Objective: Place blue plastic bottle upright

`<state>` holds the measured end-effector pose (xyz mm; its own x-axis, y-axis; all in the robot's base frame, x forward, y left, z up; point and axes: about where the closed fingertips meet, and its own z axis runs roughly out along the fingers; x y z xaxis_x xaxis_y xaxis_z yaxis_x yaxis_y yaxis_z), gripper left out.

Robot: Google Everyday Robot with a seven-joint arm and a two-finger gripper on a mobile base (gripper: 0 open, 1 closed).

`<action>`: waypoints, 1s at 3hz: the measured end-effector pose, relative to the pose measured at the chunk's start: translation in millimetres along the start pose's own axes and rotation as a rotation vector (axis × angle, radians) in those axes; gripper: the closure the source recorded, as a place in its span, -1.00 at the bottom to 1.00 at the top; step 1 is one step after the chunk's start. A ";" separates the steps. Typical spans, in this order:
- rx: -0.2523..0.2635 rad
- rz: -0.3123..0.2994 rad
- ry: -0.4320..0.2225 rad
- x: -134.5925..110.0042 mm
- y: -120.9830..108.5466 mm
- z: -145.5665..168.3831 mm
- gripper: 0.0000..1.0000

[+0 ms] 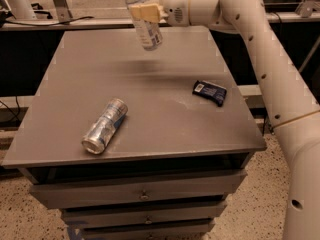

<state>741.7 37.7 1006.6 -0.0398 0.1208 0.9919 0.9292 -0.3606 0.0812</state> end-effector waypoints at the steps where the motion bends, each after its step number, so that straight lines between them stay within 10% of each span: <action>1: 0.021 -0.033 0.045 -15.6 -2.1 -8.2 1.00; 3: 0.006 0.009 0.186 -35.5 -0.4 -24.4 1.00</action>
Offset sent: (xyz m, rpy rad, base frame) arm -0.0090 -0.0401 -0.0385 0.1834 -0.1206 0.0131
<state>733.8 11.0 973.7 -0.0987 -0.0559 0.9935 0.9320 -0.3552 0.0725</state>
